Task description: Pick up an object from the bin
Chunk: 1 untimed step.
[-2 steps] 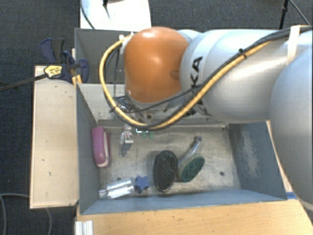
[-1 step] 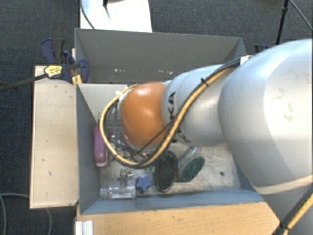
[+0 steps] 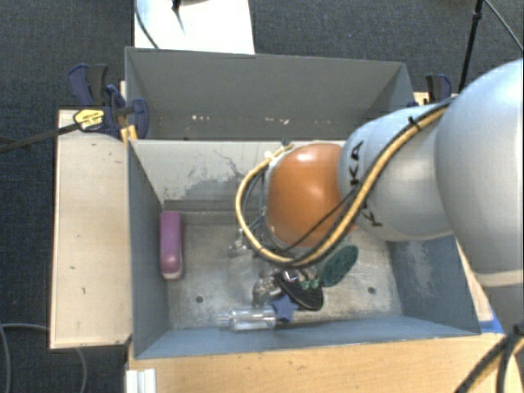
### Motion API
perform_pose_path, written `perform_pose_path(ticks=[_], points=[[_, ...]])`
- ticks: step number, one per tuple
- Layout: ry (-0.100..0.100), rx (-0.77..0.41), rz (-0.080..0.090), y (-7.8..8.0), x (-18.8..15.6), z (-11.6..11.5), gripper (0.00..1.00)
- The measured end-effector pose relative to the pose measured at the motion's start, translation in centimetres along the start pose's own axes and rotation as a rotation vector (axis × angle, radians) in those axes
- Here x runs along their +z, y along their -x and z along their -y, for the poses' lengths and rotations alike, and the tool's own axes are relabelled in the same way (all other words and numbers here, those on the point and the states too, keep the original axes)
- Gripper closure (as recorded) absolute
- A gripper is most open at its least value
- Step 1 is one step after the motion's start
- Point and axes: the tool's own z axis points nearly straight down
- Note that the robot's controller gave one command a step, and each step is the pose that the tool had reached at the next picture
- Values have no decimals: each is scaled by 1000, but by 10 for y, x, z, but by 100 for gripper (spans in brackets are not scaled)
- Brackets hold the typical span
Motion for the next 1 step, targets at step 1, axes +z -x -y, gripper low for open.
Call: perform_pose_path(ticks=[1], points=[[-3,81,-20,-15,-14,79,0]])
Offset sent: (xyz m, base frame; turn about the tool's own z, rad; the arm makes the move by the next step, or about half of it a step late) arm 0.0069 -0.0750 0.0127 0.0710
